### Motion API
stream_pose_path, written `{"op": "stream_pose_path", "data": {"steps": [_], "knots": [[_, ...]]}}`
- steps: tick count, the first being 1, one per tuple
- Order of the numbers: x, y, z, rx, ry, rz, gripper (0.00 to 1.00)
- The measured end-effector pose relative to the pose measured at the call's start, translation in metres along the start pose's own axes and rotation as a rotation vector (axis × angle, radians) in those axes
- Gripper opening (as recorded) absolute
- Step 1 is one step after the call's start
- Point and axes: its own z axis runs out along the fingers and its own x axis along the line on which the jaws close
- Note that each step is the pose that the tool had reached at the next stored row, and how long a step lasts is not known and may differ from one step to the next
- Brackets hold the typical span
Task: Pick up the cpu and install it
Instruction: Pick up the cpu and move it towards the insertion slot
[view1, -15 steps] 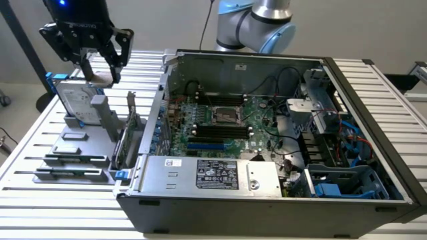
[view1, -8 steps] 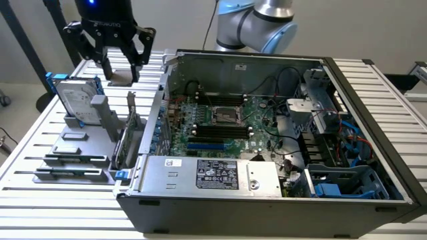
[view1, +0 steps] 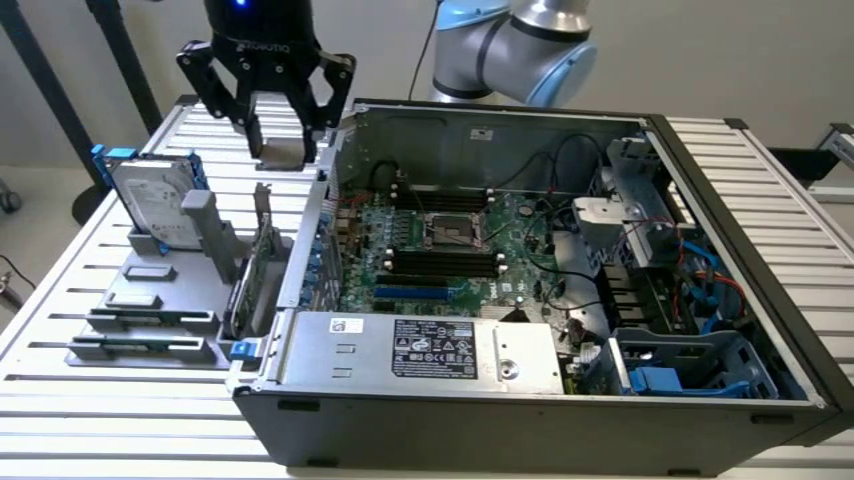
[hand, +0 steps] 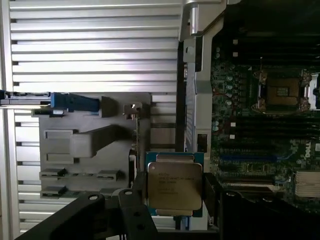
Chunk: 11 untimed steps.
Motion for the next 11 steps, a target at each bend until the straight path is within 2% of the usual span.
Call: {"op": "stream_pose_path", "data": {"steps": [11], "knots": [[-0.05, 0.0077, -0.0026, -0.0001, 0.0, 0.0, 0.55]]}}
